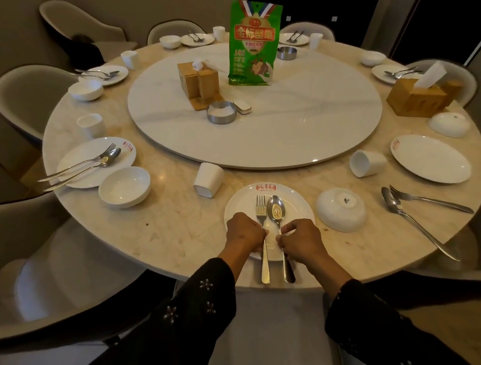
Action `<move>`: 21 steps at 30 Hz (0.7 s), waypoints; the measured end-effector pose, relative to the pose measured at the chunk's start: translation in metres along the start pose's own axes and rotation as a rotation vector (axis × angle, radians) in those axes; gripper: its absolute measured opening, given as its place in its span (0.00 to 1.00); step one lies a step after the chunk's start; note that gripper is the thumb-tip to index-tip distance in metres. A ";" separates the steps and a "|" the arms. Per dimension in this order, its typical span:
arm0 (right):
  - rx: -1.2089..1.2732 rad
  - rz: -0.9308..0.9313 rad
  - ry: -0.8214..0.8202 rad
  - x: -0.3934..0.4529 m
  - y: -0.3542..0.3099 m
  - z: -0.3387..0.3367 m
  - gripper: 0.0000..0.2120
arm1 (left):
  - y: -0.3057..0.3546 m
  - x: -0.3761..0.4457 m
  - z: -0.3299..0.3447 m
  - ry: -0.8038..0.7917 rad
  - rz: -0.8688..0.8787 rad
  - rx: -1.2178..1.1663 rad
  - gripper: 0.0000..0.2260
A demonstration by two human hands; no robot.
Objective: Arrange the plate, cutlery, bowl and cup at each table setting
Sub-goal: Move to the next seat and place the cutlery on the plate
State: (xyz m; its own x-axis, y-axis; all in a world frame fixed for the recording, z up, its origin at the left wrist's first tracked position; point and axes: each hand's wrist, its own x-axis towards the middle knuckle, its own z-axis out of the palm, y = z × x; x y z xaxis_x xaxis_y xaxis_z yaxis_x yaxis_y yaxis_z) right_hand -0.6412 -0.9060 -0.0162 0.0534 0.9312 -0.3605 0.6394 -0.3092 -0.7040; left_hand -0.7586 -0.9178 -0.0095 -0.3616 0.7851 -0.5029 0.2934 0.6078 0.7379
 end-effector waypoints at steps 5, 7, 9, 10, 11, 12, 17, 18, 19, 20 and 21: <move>-0.012 -0.002 0.000 -0.001 -0.002 0.000 0.08 | -0.003 0.004 0.002 -0.001 0.027 0.020 0.08; 0.006 0.018 -0.016 -0.003 -0.004 -0.001 0.06 | -0.005 0.004 0.001 0.000 0.047 0.032 0.09; 0.037 0.049 -0.044 -0.006 -0.008 -0.004 0.06 | -0.005 0.005 -0.002 0.008 0.080 0.052 0.09; 0.055 0.063 -0.056 -0.008 -0.009 -0.005 0.06 | -0.005 0.005 -0.005 0.013 0.100 0.065 0.09; 0.074 0.073 -0.067 -0.009 -0.010 -0.007 0.06 | -0.005 0.005 -0.009 0.013 0.122 0.075 0.08; 0.091 0.076 -0.079 -0.011 -0.010 -0.008 0.06 | -0.004 0.006 -0.014 0.011 0.145 0.076 0.08; 0.058 -0.049 0.052 -0.010 0.001 -0.017 0.06 | -0.001 0.016 -0.061 0.130 0.310 0.116 0.09; 0.042 -0.093 0.124 -0.009 0.006 -0.020 0.07 | -0.001 0.019 -0.073 0.186 0.341 0.136 0.09; 0.041 -0.121 0.188 -0.009 0.012 -0.024 0.09 | -0.002 0.022 -0.085 0.248 0.365 0.151 0.10; 0.054 -0.132 0.237 -0.009 0.018 -0.027 0.12 | -0.004 0.026 -0.096 0.309 0.388 0.162 0.11; 0.077 -0.118 0.261 -0.009 0.024 -0.029 0.14 | -0.006 0.031 -0.106 0.360 0.412 0.178 0.13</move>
State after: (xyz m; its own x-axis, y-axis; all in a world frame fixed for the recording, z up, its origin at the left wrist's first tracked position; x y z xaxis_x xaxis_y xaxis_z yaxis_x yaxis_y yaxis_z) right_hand -0.6038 -0.9165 -0.0121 0.1838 0.9767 -0.1111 0.5935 -0.2004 -0.7795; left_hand -0.8652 -0.9093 0.0182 -0.4552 0.8902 0.0181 0.6071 0.2954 0.7377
